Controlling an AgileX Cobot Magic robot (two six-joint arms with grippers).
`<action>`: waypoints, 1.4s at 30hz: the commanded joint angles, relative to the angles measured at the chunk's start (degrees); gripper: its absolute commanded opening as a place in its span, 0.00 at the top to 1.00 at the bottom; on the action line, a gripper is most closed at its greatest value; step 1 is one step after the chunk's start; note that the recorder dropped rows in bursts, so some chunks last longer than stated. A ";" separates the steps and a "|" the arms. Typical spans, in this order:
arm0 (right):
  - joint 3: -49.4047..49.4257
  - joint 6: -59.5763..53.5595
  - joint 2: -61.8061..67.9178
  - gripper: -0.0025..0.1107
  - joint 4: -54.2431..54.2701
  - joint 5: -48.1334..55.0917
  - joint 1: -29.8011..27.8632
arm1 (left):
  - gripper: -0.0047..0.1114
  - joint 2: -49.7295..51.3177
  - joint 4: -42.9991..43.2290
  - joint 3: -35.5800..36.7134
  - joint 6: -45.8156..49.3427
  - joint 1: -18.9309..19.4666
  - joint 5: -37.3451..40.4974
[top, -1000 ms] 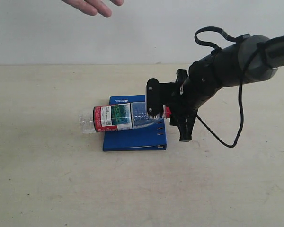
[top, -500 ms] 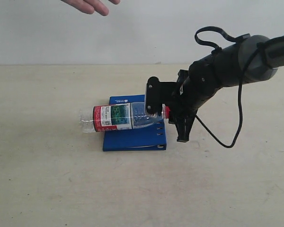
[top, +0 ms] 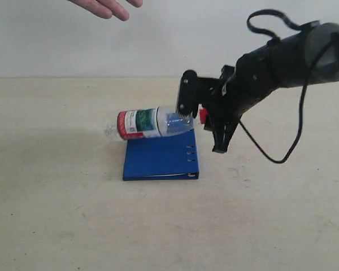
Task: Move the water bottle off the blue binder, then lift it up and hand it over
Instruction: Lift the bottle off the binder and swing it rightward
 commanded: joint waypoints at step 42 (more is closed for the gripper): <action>-0.28 35.60 -12.51 0.53 8.30 -17.13 -12.36 | 0.92 -0.16 -0.59 0.14 0.19 -0.16 -0.17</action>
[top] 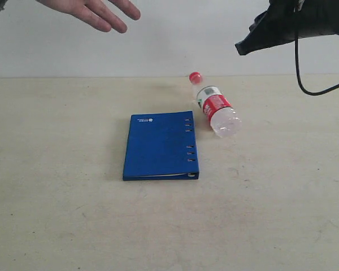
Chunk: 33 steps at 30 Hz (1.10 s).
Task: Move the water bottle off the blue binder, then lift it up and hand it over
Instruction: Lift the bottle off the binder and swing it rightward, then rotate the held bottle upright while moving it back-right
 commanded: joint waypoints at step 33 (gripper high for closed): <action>-61.45 11.51 52.57 0.59 4.38 26.41 2.53 | 0.92 -0.16 -0.59 0.14 0.19 -0.16 -0.17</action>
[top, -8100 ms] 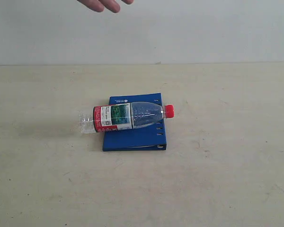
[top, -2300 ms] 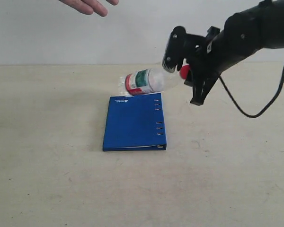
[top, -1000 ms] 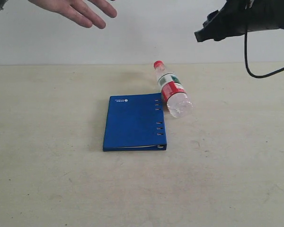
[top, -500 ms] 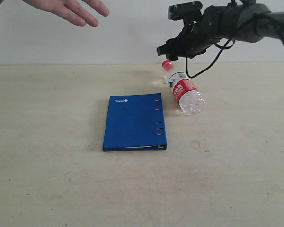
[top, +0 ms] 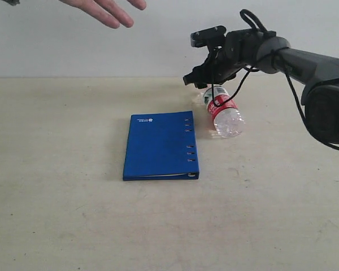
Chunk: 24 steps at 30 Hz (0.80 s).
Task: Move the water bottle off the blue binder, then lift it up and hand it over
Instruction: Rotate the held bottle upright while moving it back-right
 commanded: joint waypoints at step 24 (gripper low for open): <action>-0.50 -0.17 -9.31 0.98 -4.92 -3.00 -0.33 | 0.92 -0.16 -0.59 0.14 0.19 -0.16 -0.17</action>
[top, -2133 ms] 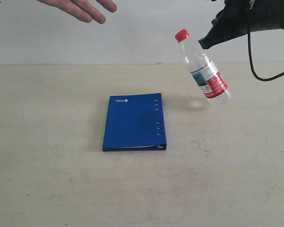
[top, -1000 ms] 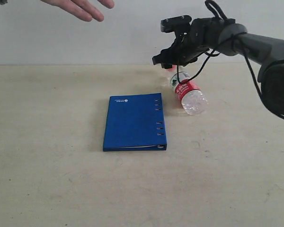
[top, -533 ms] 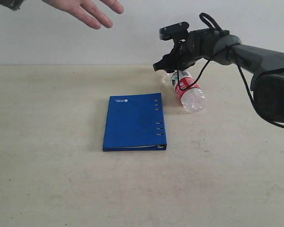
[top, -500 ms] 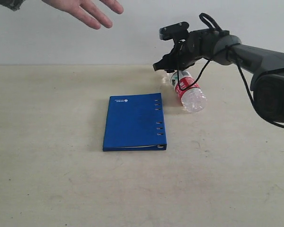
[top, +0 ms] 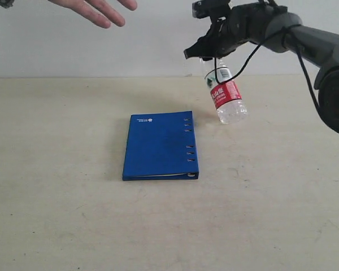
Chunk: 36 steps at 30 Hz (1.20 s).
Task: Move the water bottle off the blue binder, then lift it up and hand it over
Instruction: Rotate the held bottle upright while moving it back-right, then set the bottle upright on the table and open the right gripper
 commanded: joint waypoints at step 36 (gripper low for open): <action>-0.33 -6.92 -11.58 0.97 -6.75 14.80 -3.73 | 0.92 -0.16 -0.59 0.14 0.19 -0.16 -0.17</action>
